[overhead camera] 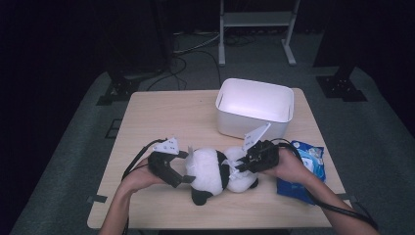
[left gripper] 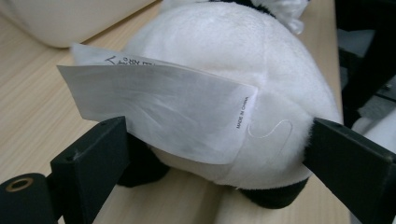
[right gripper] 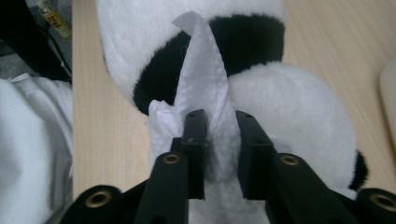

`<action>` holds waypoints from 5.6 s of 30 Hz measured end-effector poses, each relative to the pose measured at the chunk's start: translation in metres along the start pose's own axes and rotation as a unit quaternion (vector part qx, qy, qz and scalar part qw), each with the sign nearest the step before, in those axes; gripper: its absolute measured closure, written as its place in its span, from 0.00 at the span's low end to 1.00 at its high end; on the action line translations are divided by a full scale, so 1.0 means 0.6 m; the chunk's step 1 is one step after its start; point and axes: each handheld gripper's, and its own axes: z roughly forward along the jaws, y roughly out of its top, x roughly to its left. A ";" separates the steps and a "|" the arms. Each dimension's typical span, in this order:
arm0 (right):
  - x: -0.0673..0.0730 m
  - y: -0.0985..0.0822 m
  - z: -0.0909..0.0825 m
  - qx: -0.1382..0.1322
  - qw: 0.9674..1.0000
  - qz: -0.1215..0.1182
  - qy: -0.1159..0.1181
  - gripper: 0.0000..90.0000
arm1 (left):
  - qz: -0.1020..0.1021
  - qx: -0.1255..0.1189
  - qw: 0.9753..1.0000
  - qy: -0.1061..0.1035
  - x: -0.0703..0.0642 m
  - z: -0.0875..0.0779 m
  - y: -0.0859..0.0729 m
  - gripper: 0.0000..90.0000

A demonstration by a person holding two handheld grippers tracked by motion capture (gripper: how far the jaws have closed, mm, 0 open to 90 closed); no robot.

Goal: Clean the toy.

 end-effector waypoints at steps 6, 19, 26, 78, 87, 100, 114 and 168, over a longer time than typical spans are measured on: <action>0.009 -0.012 -0.001 0.003 1.000 0.002 0.004 0.89 | 0.009 -0.003 1.000 -0.019 -0.007 0.010 0.010 0.07; 0.024 0.080 0.028 -0.032 0.999 -0.034 0.023 0.92 | -0.001 -0.004 1.000 -0.008 0.006 0.006 -0.003 0.10; 0.028 0.142 0.051 -0.058 0.996 -0.055 0.032 0.92 | 0.000 -0.004 1.000 -0.008 0.007 0.005 -0.007 0.10; 0.021 -0.007 -0.008 -0.027 0.999 -0.024 -0.008 0.91 | -0.013 -0.002 1.000 0.013 0.024 0.012 -0.014 0.10; 0.000 -0.054 -0.035 -0.027 0.999 0.005 -0.028 0.91 | -0.014 -0.003 1.000 0.012 0.024 0.012 -0.014 0.10; -0.068 -0.053 -0.048 -0.047 0.996 0.055 -0.061 0.91 | -0.012 -0.004 1.000 0.008 0.023 0.013 -0.014 0.10; -0.068 0.039 0.000 -0.051 0.998 0.017 -0.029 0.91 | -0.005 -0.005 1.000 0.003 0.022 0.014 -0.013 0.10; 0.023 0.062 0.021 -0.029 0.998 -0.056 0.020 0.90 | -0.002 0.000 1.000 -0.001 0.017 0.011 -0.015 0.10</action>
